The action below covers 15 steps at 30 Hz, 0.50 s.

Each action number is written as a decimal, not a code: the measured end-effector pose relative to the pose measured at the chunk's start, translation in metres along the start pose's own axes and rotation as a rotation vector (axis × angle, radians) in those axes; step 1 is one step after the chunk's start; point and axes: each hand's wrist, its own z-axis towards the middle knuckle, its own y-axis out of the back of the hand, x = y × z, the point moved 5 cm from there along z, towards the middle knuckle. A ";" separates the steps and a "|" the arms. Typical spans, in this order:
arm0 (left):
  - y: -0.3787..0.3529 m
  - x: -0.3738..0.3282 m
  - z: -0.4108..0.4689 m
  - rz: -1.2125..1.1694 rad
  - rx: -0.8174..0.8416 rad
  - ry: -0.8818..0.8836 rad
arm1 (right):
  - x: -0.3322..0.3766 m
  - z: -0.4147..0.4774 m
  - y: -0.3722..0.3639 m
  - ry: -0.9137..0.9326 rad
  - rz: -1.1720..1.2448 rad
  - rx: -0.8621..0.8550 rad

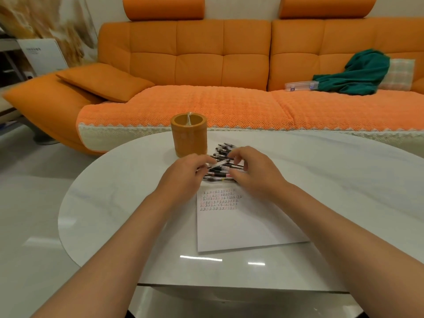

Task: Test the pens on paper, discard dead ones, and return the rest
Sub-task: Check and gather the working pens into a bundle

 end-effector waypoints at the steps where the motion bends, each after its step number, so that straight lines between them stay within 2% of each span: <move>1: -0.001 -0.003 0.000 -0.028 0.019 -0.014 | 0.003 0.000 0.002 -0.017 0.082 0.011; 4: -0.005 -0.013 -0.001 -0.095 0.056 -0.054 | 0.011 -0.001 0.006 -0.051 0.233 0.082; 7: -0.007 -0.018 -0.002 -0.108 0.076 -0.030 | 0.007 -0.002 0.010 -0.079 0.215 0.082; 11: -0.008 -0.010 0.000 0.097 0.138 0.048 | -0.012 -0.005 0.023 -0.160 0.267 0.017; 15: -0.008 -0.006 0.004 0.203 0.095 0.052 | -0.021 -0.010 0.026 -0.151 0.229 0.033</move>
